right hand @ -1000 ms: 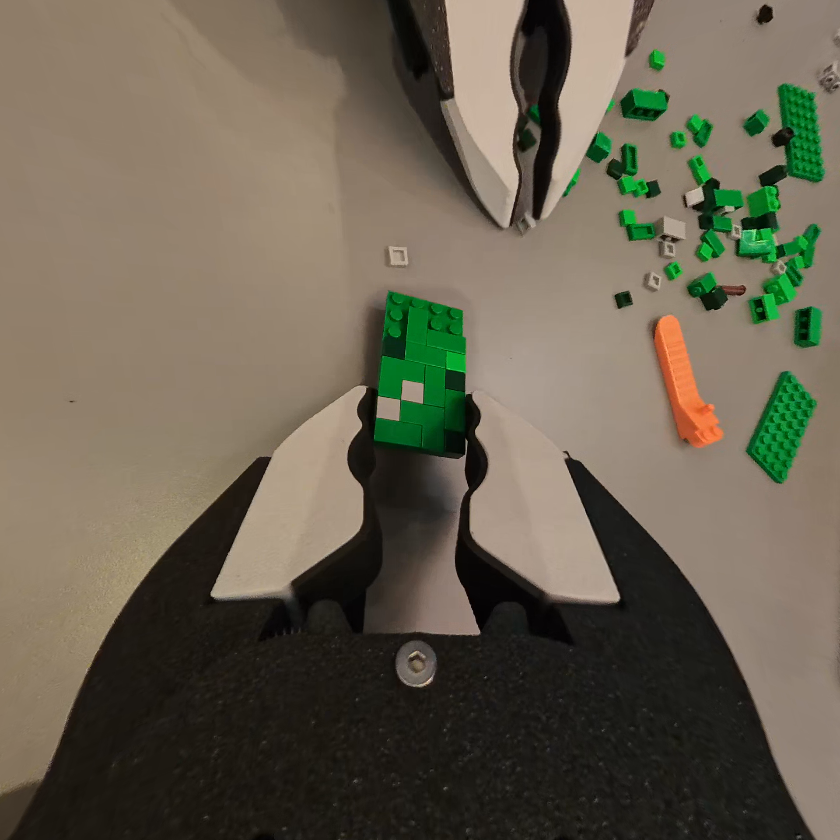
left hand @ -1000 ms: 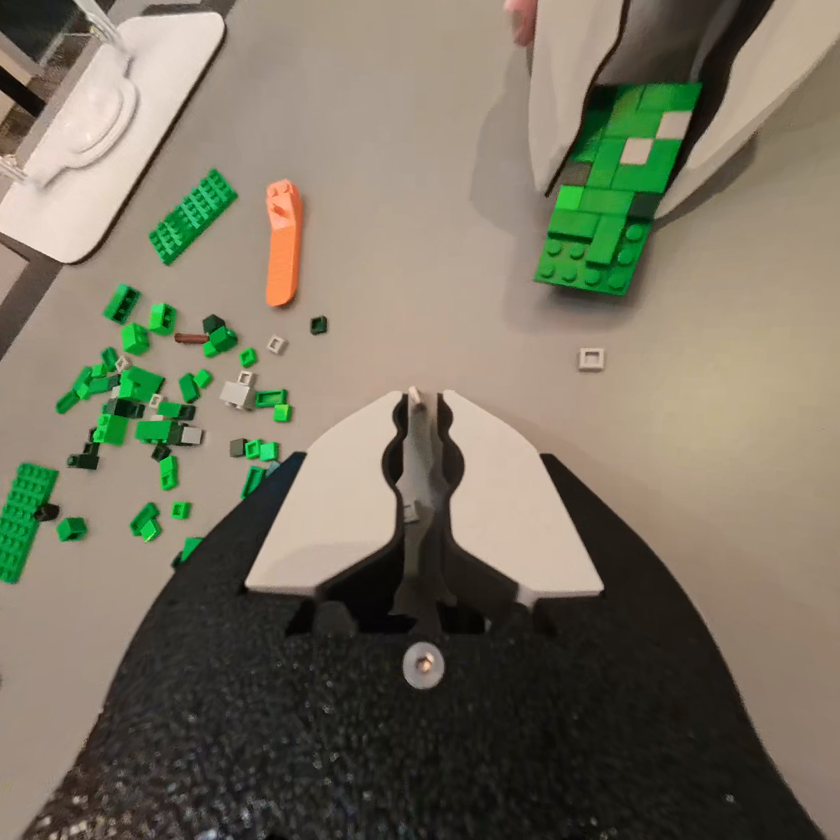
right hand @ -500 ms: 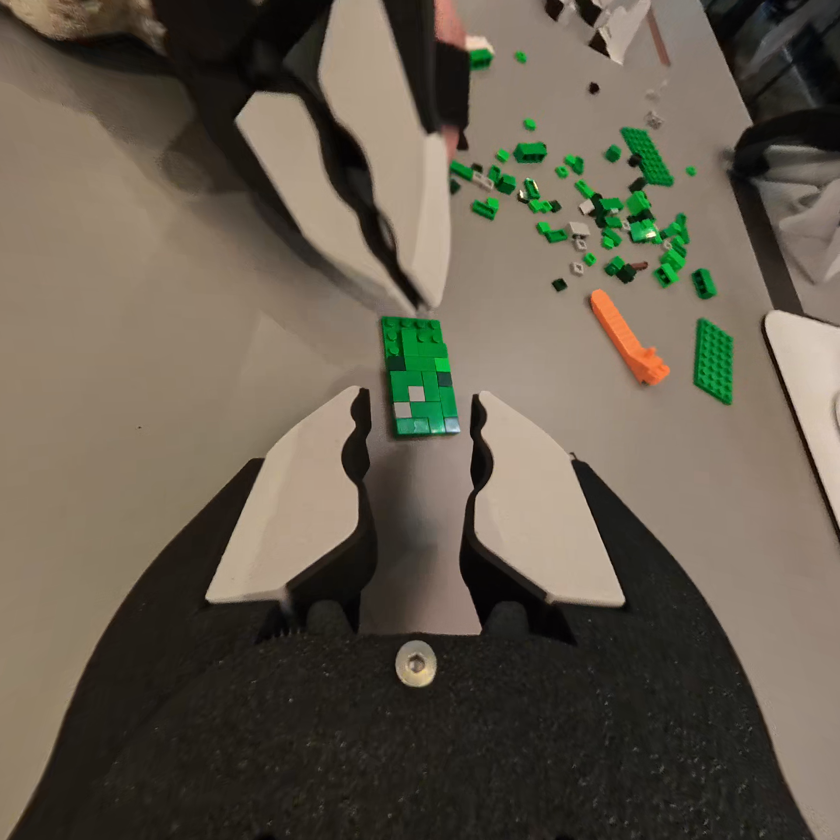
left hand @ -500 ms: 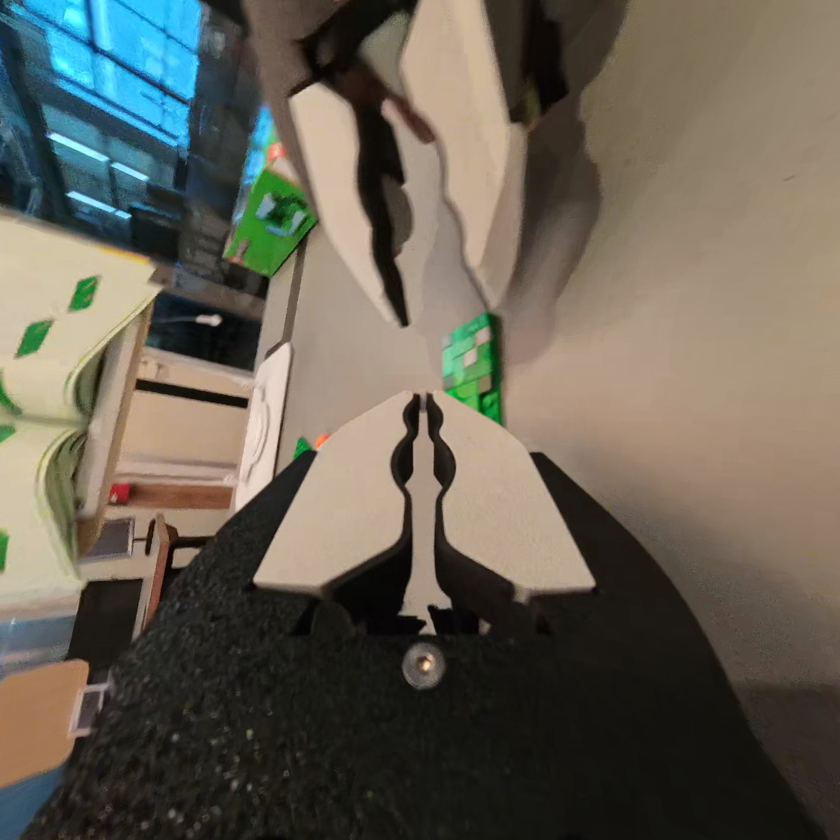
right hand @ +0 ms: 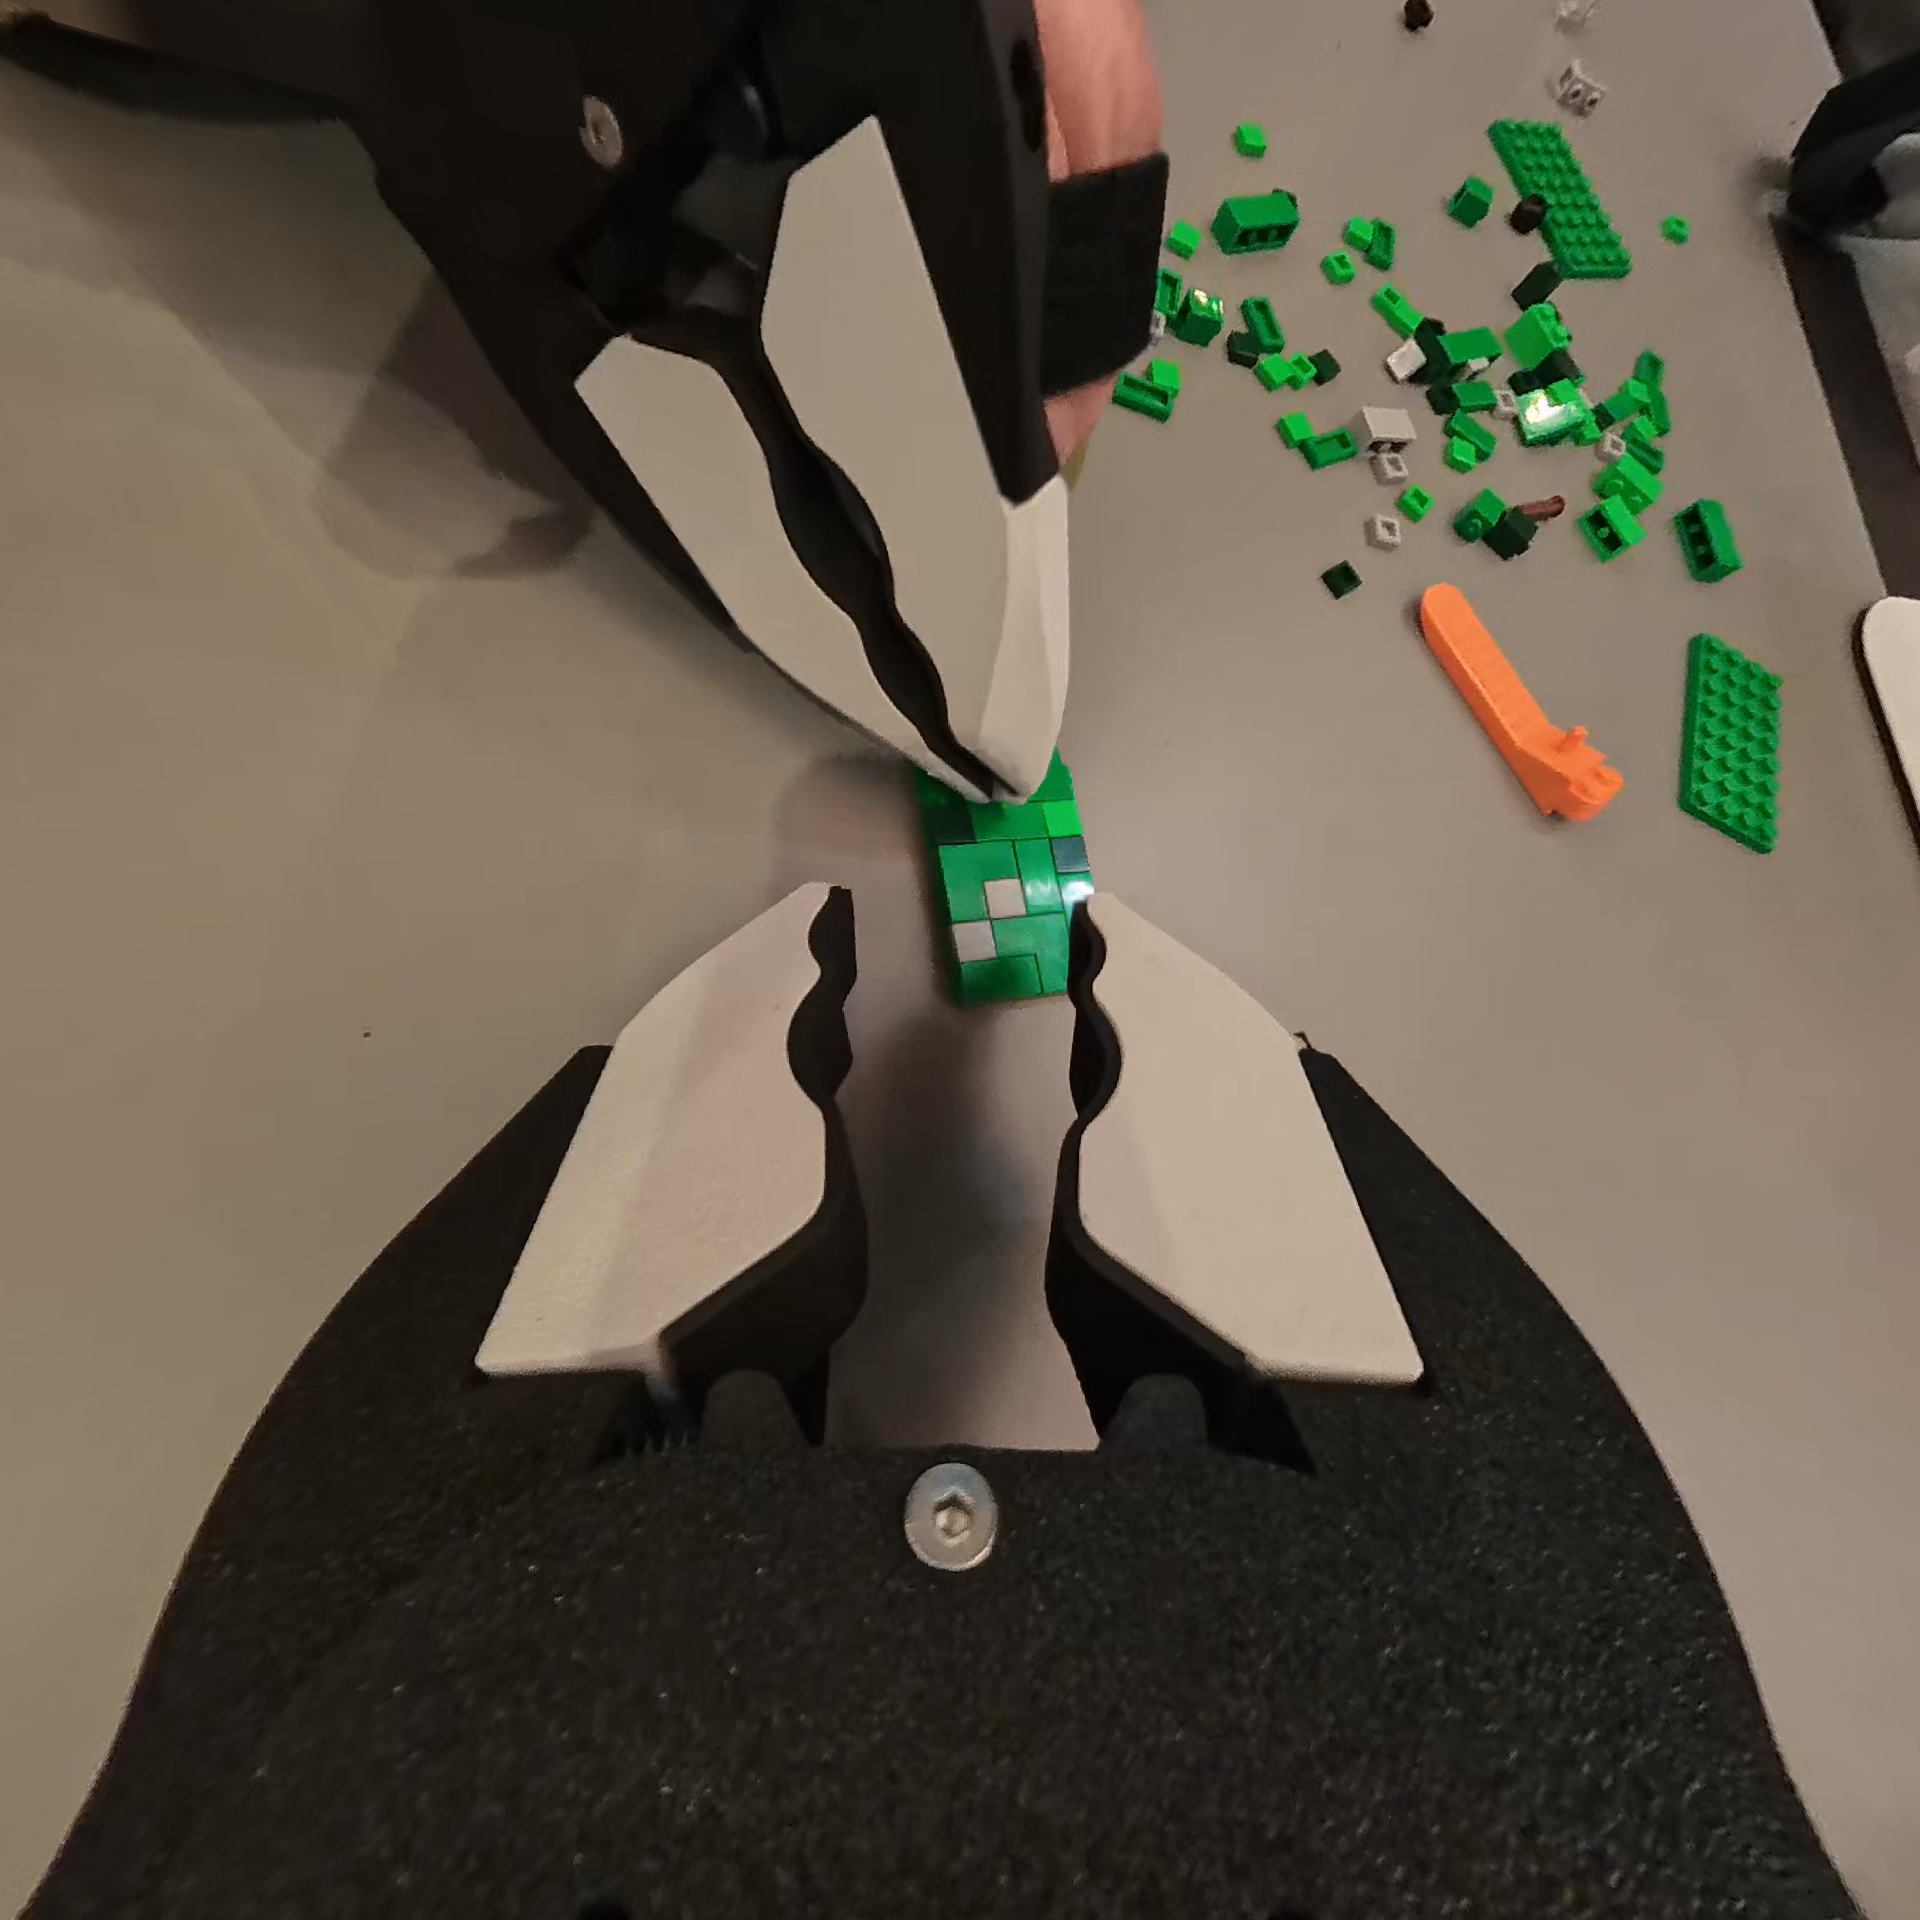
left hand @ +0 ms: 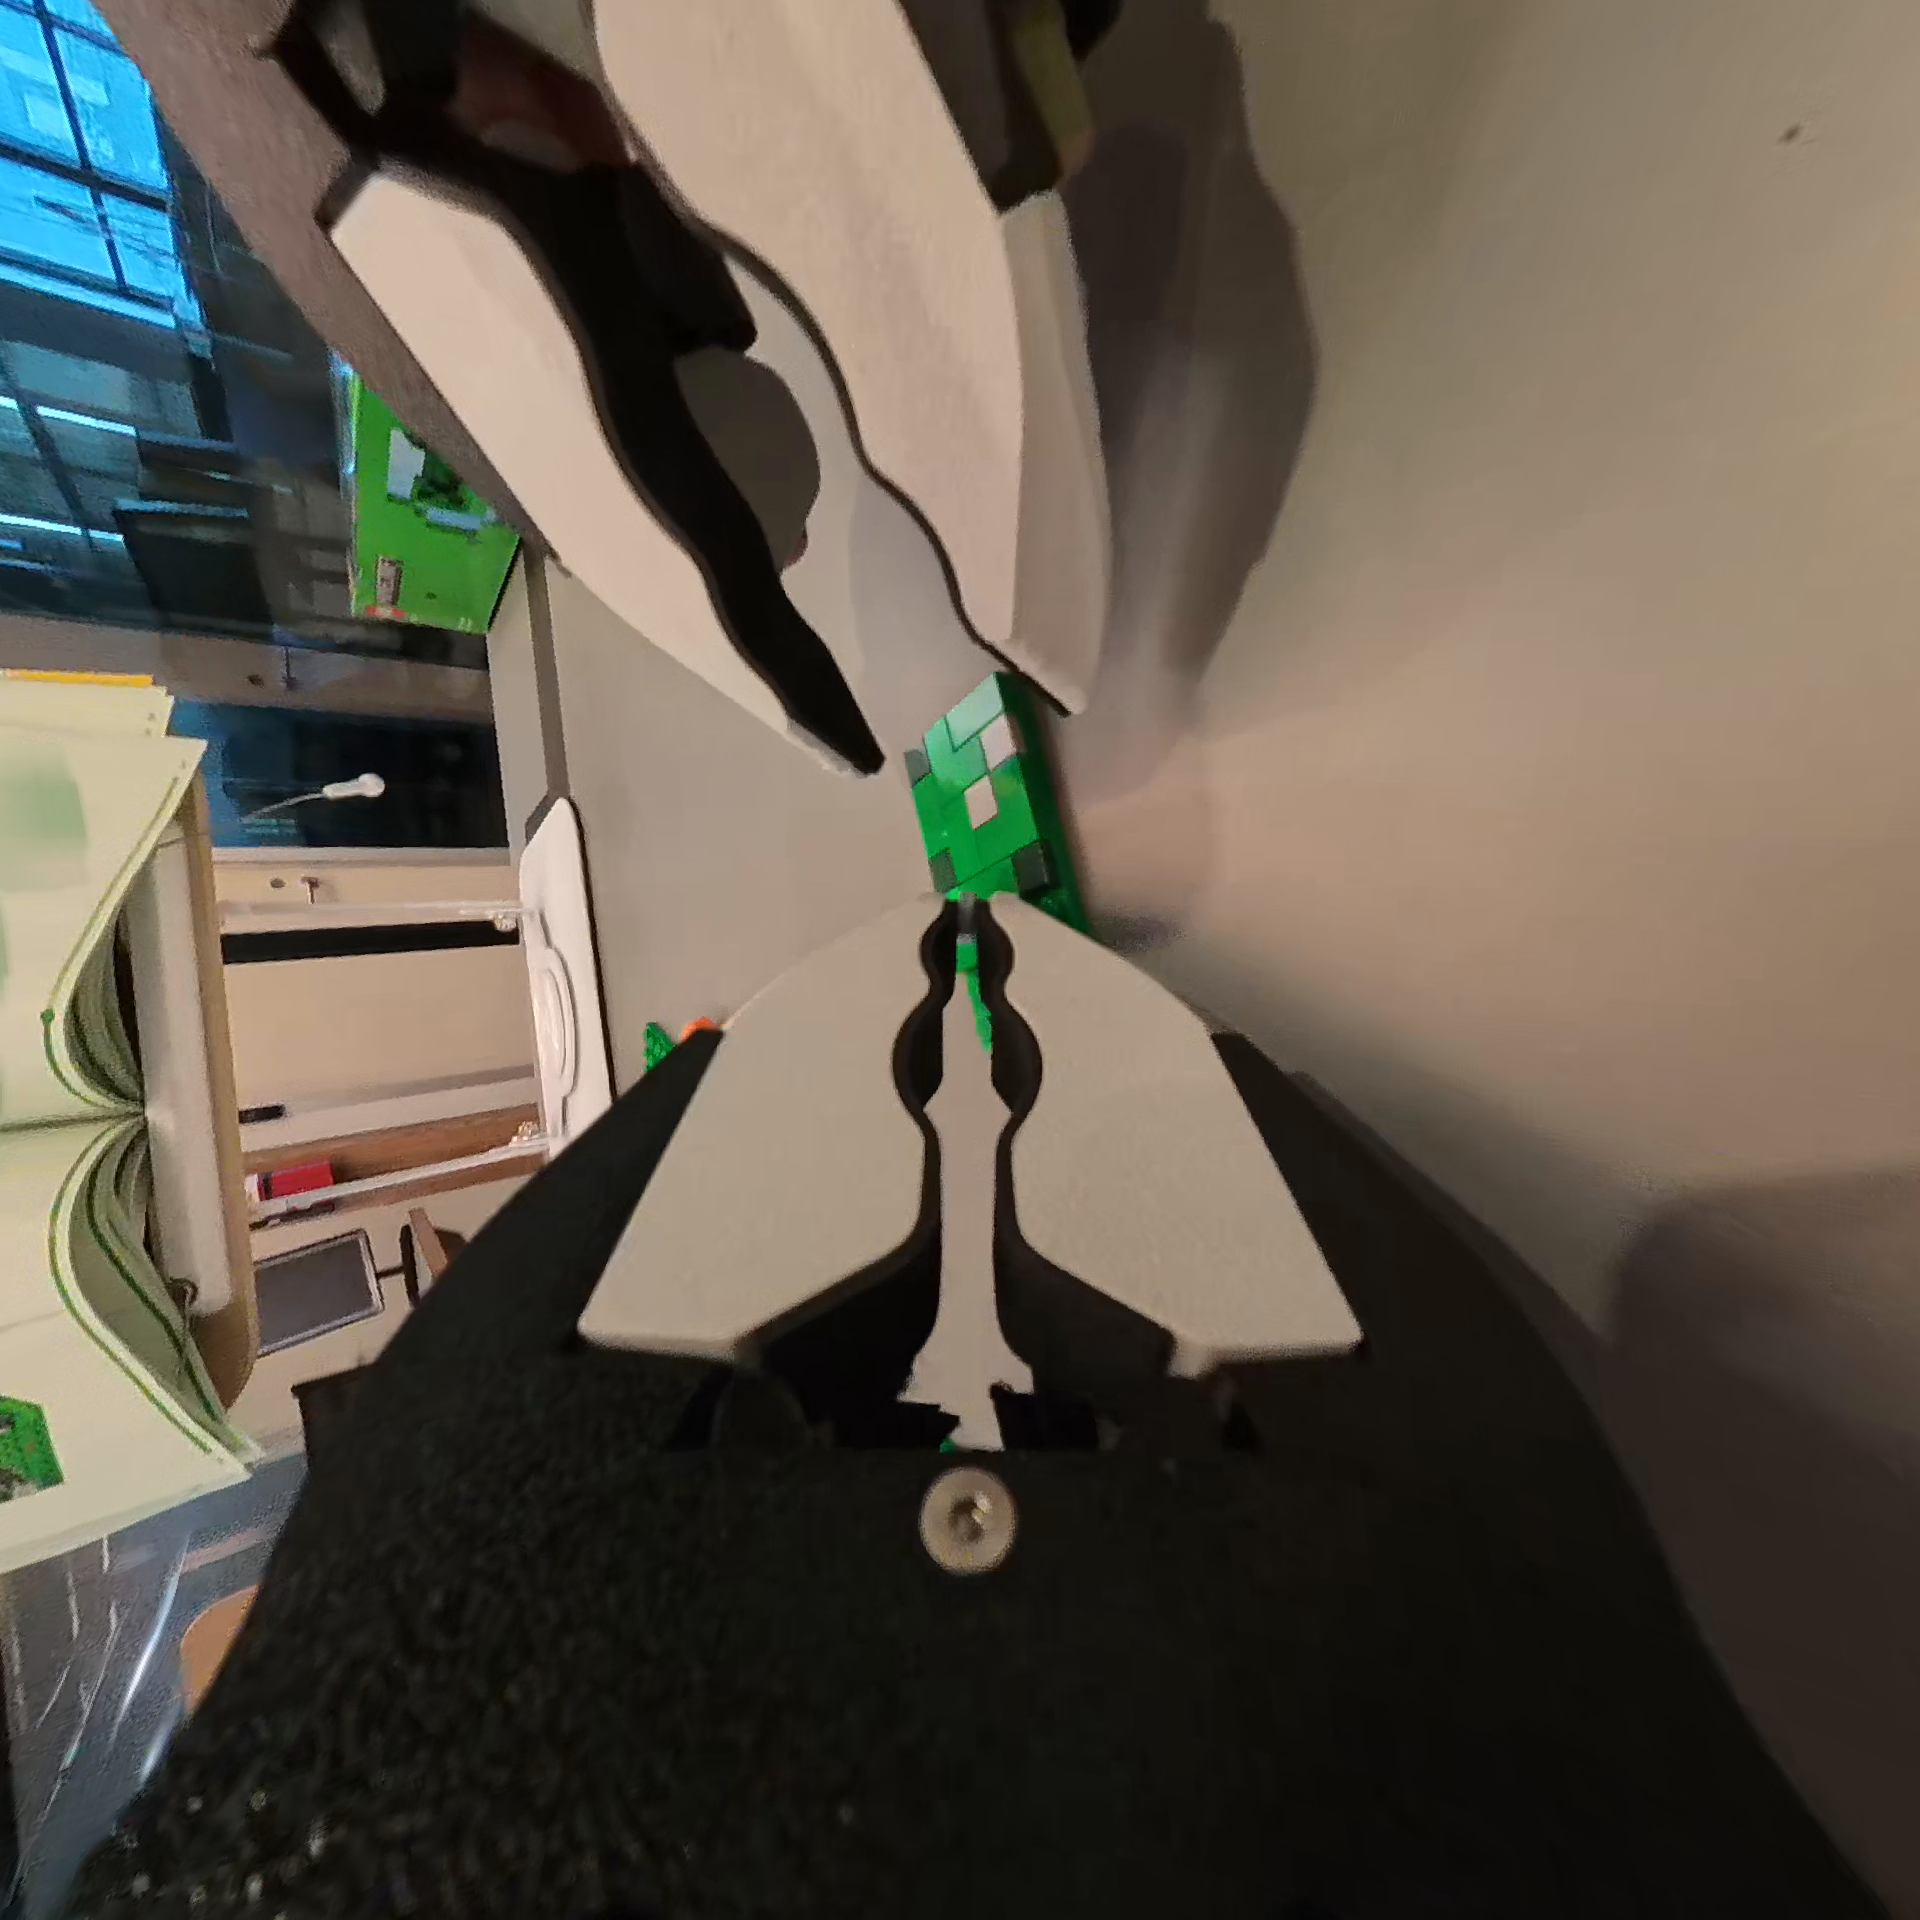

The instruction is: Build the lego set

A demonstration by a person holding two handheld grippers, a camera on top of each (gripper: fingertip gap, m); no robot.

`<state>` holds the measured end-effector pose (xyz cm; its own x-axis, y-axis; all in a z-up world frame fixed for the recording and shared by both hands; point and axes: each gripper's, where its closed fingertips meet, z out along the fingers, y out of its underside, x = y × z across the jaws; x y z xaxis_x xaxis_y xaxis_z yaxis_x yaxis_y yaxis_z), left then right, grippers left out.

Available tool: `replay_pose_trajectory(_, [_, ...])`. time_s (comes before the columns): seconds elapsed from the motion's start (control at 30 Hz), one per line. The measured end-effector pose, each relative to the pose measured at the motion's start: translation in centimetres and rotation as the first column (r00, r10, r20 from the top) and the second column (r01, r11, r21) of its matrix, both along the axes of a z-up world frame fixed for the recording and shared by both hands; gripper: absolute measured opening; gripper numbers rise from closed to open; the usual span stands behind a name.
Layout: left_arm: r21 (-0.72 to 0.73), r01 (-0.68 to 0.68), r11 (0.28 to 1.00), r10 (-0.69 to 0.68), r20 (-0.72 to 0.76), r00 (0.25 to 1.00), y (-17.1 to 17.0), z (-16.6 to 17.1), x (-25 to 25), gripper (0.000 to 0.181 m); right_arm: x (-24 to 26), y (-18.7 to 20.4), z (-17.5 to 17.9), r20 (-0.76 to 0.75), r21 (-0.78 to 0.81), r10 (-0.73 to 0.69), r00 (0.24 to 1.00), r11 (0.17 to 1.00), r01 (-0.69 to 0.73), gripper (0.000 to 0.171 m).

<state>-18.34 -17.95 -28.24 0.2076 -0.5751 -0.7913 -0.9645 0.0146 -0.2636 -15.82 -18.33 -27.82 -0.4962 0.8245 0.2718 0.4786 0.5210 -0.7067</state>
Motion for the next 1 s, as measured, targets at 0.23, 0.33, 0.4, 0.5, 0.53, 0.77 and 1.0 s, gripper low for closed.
replay_pose_trajectory(0.23, [-0.055,-0.016,0.998,0.019,0.061,0.998,-0.3,0.4,-0.2,0.016,0.0,-0.5,-0.4,0.124,-0.118,-0.07,0.99,0.989,0.085,0.035])
replay_pose_trajectory(0.33, [-0.081,-0.025,0.996,0.032,0.085,0.996,-0.3,0.2,-0.2,0.017,-0.4,-0.3,0.0,0.115,-0.157,-0.095,0.989,0.981,0.113,0.035])
replay_pose_trajectory(0.4, [-0.098,-0.027,0.995,0.037,0.106,0.994,-0.3,0.1,0.0,0.016,-0.4,-0.4,0.1,0.108,-0.151,-0.093,0.99,0.982,0.109,0.036])
replay_pose_trajectory(0.5, [-0.118,-0.029,0.993,0.043,0.123,0.991,-0.4,0.1,0.3,0.017,-0.5,-0.7,-0.1,0.09,-0.113,-0.084,0.992,0.989,0.094,0.037])
replay_pose_trajectory(0.53, [-0.134,-0.029,0.991,0.047,0.139,0.989,-0.5,0.0,0.5,0.017,-0.5,-0.8,-0.2,0.091,-0.096,-0.083,0.992,0.991,0.092,0.038])
replay_pose_trajectory(0.77, [-0.301,-0.022,0.953,0.119,0.306,0.945,-0.9,-0.3,1.8,0.033,-0.1,-1.4,-0.7,0.115,-0.056,-0.064,0.991,0.996,0.071,0.044])
replay_pose_trajectory(1.0, [-0.373,-0.035,0.927,0.18,0.362,0.915,-0.9,-0.5,2.2,0.034,-0.2,-1.3,-0.6,0.064,-0.03,-0.061,0.996,0.998,0.063,0.048])
